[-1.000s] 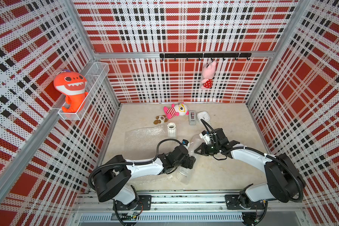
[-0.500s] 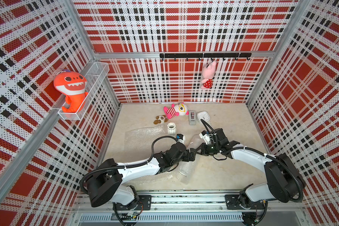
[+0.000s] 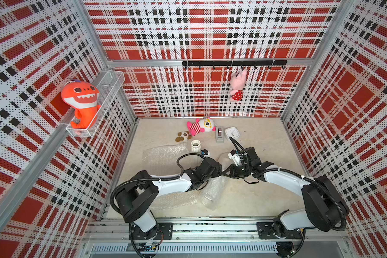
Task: Wrap vases in bubble wrap
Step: Stick the tape on the bubble wrap.
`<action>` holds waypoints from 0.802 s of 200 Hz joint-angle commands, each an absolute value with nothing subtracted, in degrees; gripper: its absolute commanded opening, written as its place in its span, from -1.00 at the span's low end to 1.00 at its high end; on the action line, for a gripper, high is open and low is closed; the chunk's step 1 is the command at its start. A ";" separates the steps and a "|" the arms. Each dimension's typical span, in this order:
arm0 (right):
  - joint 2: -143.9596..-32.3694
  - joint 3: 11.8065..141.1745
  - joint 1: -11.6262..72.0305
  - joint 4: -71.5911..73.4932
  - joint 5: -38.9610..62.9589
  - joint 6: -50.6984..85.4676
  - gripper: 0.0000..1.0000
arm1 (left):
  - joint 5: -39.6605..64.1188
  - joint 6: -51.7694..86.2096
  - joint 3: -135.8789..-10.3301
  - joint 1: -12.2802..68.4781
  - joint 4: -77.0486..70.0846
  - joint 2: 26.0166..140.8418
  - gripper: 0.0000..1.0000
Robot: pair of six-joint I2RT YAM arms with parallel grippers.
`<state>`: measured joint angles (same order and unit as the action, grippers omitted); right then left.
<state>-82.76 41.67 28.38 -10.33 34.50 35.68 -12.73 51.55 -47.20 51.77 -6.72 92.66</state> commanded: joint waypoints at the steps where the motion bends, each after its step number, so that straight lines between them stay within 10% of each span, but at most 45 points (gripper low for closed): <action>1: -83.14 40.56 28.83 -11.58 33.05 35.49 -1.00 | -10.94 52.11 -45.60 51.70 -9.42 93.43 0.38; 104: -83.13 43.11 28.85 -11.62 33.48 34.98 -1.00 | -8.37 50.13 -45.88 53.07 -5.97 95.01 -0.18; 160: -83.58 42.59 28.83 -11.14 33.64 34.89 -1.00 | -9.64 50.49 -46.90 51.75 -7.47 90.49 0.16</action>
